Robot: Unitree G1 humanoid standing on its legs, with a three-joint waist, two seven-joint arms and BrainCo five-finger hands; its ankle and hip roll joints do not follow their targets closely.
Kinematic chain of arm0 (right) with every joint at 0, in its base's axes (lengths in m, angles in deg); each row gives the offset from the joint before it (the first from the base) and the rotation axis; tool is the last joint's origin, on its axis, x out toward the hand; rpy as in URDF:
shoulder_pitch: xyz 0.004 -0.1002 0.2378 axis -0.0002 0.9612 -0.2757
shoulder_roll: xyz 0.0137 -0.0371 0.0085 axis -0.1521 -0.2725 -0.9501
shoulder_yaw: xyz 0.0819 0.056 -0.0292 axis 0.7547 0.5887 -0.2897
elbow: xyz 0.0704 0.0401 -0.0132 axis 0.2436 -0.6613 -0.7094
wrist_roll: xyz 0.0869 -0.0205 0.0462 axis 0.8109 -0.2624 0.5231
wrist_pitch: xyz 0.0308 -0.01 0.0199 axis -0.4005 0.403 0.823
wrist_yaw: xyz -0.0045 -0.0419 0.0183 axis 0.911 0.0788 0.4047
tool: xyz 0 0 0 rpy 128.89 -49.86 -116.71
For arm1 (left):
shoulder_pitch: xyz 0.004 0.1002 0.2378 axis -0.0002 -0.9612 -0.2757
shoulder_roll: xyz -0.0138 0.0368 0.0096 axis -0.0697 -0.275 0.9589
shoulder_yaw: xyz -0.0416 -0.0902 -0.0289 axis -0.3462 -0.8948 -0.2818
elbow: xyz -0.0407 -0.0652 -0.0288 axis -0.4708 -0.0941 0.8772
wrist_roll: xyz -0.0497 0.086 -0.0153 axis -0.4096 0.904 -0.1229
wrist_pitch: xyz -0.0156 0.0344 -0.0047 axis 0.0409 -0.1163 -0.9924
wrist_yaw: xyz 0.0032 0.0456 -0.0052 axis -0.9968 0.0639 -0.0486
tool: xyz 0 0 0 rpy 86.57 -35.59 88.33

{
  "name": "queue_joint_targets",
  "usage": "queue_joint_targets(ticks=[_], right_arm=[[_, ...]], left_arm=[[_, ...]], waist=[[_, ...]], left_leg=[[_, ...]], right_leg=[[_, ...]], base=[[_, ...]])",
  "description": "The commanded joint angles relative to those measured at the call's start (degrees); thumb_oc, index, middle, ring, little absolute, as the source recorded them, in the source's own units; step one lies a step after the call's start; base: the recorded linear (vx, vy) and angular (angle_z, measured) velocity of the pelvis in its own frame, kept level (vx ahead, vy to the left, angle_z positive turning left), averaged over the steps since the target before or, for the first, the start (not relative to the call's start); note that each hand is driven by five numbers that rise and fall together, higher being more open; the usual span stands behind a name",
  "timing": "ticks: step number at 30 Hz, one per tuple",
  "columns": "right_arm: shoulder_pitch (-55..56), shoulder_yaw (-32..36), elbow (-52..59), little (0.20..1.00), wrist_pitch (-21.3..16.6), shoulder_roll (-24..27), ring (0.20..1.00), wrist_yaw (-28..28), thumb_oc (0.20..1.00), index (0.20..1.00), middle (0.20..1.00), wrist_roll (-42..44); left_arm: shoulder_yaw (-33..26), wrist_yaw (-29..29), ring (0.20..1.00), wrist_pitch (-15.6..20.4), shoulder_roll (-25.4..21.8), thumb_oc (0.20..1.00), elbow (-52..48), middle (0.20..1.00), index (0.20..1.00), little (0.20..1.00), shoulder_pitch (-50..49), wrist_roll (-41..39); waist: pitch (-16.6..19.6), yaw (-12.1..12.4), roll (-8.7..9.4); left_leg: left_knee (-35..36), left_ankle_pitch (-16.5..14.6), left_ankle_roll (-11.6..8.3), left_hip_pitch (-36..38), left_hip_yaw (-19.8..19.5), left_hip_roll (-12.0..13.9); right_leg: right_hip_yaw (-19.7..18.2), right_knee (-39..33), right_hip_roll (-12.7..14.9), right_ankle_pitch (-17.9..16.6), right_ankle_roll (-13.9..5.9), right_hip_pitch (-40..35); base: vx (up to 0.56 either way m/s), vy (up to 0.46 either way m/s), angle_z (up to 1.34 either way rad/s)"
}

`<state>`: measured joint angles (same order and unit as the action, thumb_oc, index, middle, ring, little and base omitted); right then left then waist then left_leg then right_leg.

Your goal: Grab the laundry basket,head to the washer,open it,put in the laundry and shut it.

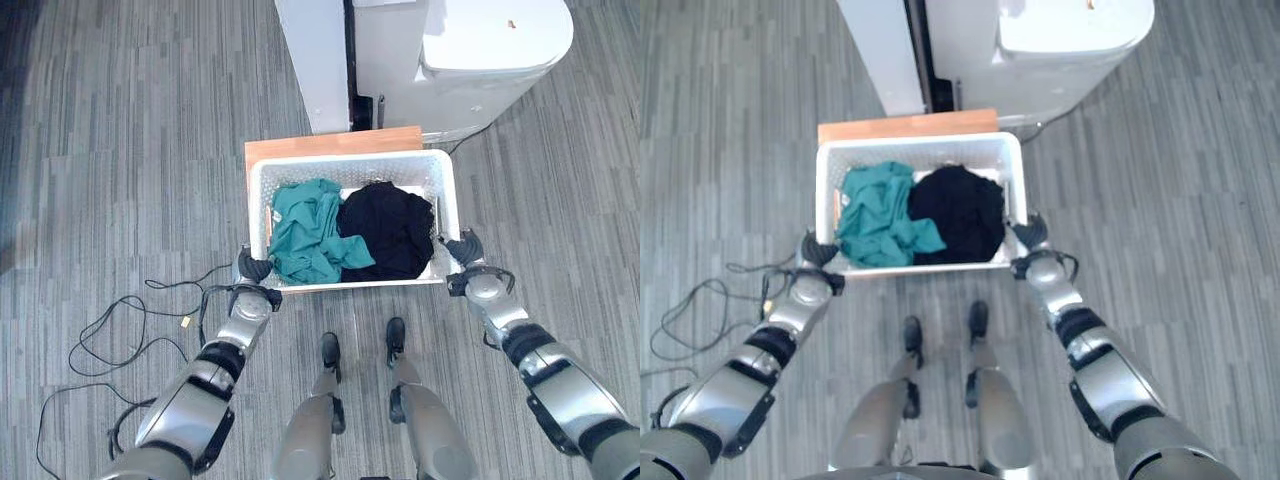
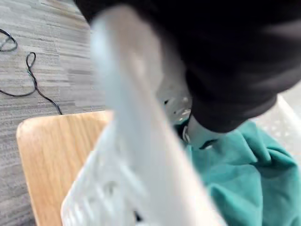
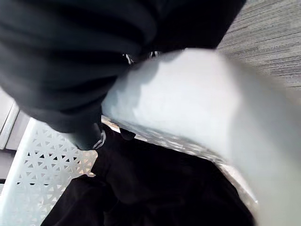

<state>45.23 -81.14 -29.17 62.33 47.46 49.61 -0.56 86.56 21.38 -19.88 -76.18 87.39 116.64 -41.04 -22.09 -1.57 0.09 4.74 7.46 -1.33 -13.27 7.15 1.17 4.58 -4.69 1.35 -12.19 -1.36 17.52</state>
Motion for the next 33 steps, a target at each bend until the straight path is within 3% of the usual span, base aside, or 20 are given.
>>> queue_joint_targets(ticks=[1,6,11,17,21,22,27,28,29,31,33], right_arm=[[2.6,-0.1,4.1,0.200,-4.9,-3.3,0.200,-2.8,0.200,0.200,0.200,-0.5],[16.1,5.6,21.7,0.200,-5.5,1.4,0.200,-5.7,0.200,0.200,0.200,-6.3],[28.0,12.0,33.6,0.200,-6.1,4.5,0.200,-8.6,0.200,0.200,0.200,-9.8],[36.3,15.2,40.0,0.200,-6.4,4.6,0.200,-10.9,0.200,0.200,0.200,-10.8],[38.0,14.5,42.6,0.200,-6.2,4.1,0.200,-11.8,0.200,0.200,0.200,-11.2],[38.5,14.5,42.3,0.200,-6.3,4.1,0.200,-12.0,0.200,0.200,0.200,-11.3],[40.3,14.5,41.6,0.200,-5.6,3.4,0.200,-12.1,0.200,0.200,0.200,-11.5],[40.3,14.7,41.9,0.200,-5.8,3.2,0.200,-11.7,0.200,0.200,0.200,-11.4],[40.2,14.7,41.9,0.200,-5.8,3.1,0.200,-11.7,0.200,0.200,0.200,-11.4],[39.2,14.2,42.1,0.200,-6.0,2.8,0.200,-11.3,0.200,0.200,0.200,-11.3],[37.9,13.5,42.8,0.200,-6.0,2.4,0.200,-11.0,0.200,0.200,0.200,-11.5]], left_arm=[[1.1,2.1,0.200,3.8,4.2,0.200,-0.8,0.200,0.200,0.200,-0.3,1.8],[-3.8,5.8,0.200,4.5,3.1,0.200,-17.6,0.200,0.200,0.200,-13.6,1.5],[-6.2,10.7,0.200,4.1,0.8,0.200,-28.2,0.200,0.200,0.200,-23.4,2.8],[-7.4,13.8,0.200,3.9,-0.2,0.200,-33.5,0.200,0.200,0.200,-29.4,2.4],[-6.1,14.6,0.200,3.8,0.0,0.200,-36.7,0.200,0.200,0.200,-32.1,1.1],[-5.4,15.1,0.200,3.8,0.2,0.200,-36.8,0.200,0.200,0.200,-32.4,0.8],[-2.1,16.7,0.200,3.1,-0.3,0.200,-37.7,0.200,0.200,0.200,-32.4,3.1],[-0.3,16.8,0.200,3.1,-0.8,0.200,-38.9,0.200,0.200,0.200,-31.5,4.8],[-0.3,16.8,0.200,3.2,-0.8,0.200,-38.8,0.200,0.200,0.200,-31.4,4.8],[0.3,16.5,0.200,3.3,-1.2,0.200,-39.1,0.200,0.200,0.200,-30.3,5.2],[0.3,16.1,0.200,3.7,-1.9,0.200,-40.1,0.200,0.200,0.200,-29.5,5.1]], waist=[[4.9,-0.9,2.21],[8.2,-1.4,1.88],[10.5,-2.4,1.88],[12.5,-3.2,2.80],[12.9,-2.9,3.07],[13.4,-3.4,2.89],[15.1,-5.6,1.93],[14.4,-7.6,1.49],[14.5,-7.4,1.60],[13.5,-8.2,1.71],[13.1,-8.1,2.05]], left_leg=[[-6.0,-8.3,-0.82,0.8,0.2,-1.3],[-5.2,-10.1,-0.60,7.2,0.6,-1.0],[-5.9,-11.1,-1.20,11.3,0.7,-0.2],[-9.7,-12.7,-1.67,12.5,0.1,0.4],[-9.9,-13.4,-1.08,11.6,-7.9,-1.9],[-9.0,-13.6,-0.90,12.0,-8.4,-2.0],[-5.5,-13.4,0.41,15.2,-4.1,-2.0],[-4.5,-13.7,1.57,15.9,-0.5,-2.2],[-4.5,-13.4,1.54,15.7,-0.3,-2.3],[-4.3,-13.7,2.19,15.3,3.7,-2.2],[-4.6,-14.1,2.45,15.2,8.2,-1.5]], right_leg=[[-2.4,6.7,1.2,11.5,-4.51,-0.1],[-2.0,6.1,0.7,13.3,-4.03,-6.1],[-1.8,5.5,0.3,14.7,-3.47,-10.9],[-2.0,4.1,-0.2,15.0,-3.03,-14.6],[-4.5,4.1,-0.7,14.5,-2.96,-14.2],[-5.0,4.2,-0.8,14.4,-3.04,-14.1],[-9.0,3.6,-1.6,12.9,-3.98,-13.8],[-12.8,5.1,-2.7,11.8,-5.14,-11.5],[-13.1,5.1,-2.7,11.6,-5.13,-11.2],[-15.2,6.7,-3.9,10.7,-6.28,-8.3],[-13.7,8.2,-3.9,10.4,-7.00,-6.1]], base=[[0.05,-0.018,-0.02],[0.11,-0.036,-0.07],[0.09,-0.058,-0.02],[0.03,-0.063,0.09],[-0.03,0.022,-0.22],[0.02,0.066,-0.53],[-0.01,0.132,-0.58],[-0.14,0.144,-0.84],[-0.19,0.142,-0.85],[-0.16,0.049,-1.32],[-0.11,-0.010,-1.68]])
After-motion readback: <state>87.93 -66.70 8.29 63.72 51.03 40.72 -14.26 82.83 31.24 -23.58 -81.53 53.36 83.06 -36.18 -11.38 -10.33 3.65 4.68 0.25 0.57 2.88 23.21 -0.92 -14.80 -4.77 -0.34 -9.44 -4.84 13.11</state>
